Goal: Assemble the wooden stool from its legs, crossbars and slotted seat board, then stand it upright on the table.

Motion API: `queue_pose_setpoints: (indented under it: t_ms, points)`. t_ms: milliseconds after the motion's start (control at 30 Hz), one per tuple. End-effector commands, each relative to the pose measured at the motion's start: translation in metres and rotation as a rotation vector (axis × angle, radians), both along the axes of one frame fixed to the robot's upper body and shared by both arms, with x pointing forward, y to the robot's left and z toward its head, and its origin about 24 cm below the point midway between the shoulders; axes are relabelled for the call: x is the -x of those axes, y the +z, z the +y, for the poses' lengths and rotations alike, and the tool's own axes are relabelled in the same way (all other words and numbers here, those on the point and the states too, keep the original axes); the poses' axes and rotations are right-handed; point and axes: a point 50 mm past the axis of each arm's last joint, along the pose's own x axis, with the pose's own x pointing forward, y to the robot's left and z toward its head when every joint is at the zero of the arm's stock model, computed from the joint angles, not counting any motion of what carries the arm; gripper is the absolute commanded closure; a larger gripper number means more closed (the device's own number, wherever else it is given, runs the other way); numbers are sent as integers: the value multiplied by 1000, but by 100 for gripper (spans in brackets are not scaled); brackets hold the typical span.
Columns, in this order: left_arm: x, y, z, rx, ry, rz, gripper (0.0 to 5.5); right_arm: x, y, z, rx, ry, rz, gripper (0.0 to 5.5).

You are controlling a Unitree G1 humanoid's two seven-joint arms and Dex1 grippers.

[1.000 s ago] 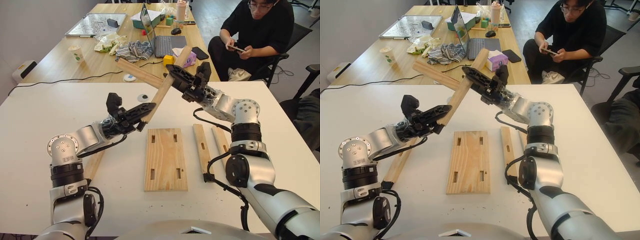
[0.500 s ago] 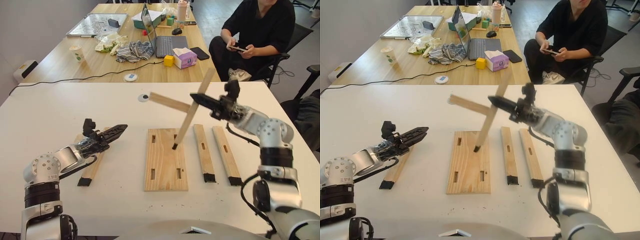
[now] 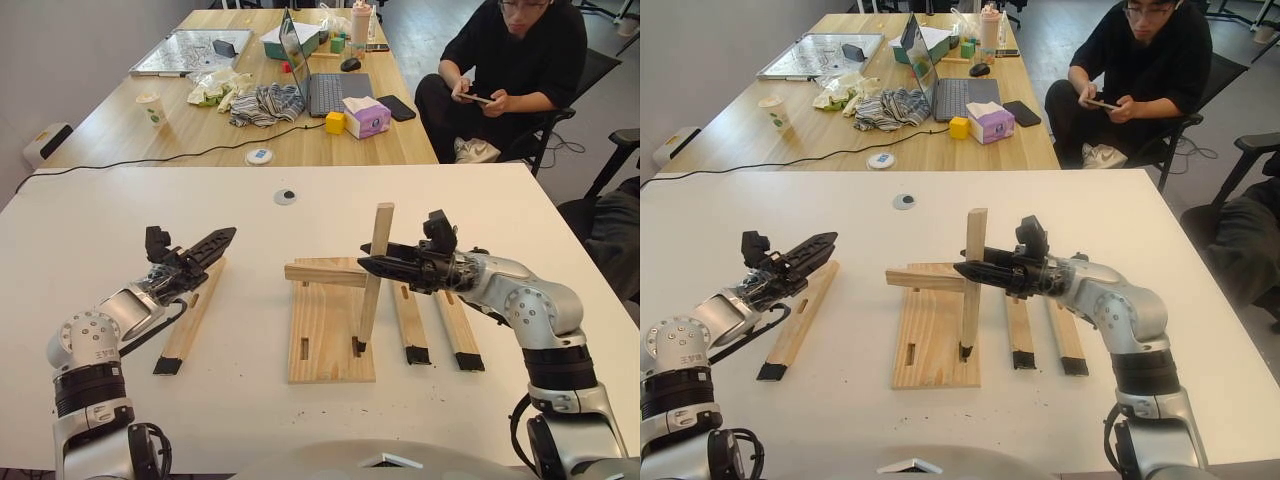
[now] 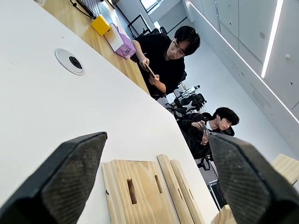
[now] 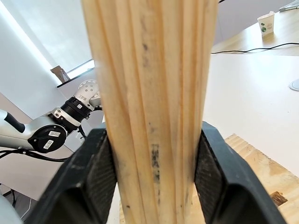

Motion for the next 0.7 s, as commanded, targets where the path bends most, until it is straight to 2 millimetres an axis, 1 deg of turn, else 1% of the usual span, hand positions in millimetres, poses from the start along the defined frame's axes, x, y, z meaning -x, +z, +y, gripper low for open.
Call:
queue_pose_setpoints:
  t_ms: [33, 133, 233, 333, 467, 533, 700]
  points:
    - [1, -1, 0, -10, -5, 7, 152, 6, 1, 6, -33, 19, 24, 344]
    - [1, -1, 3, -9, 4, 5, 152, 6, 5, 5, -23, 28, 8, 344]
    - [1, 1, 3, -7, 9, -4, 152, 6, 3, 4, 3, 36, 1, 344]
    - [1, -3, 4, -14, 14, 6, 152, 6, -7, 3, 33, 29, 4, 344]
    - [0, -4, 5, -14, 20, 11, 152, 5, -34, 5, 54, 5, 15, 344]
    - [-2, -4, 6, -14, 18, 14, 152, 5, -41, 5, 49, -15, -6, 344]
    - [0, -3, 12, -19, 30, 10, 152, 0, -37, -2, 83, 16, -106, 344]
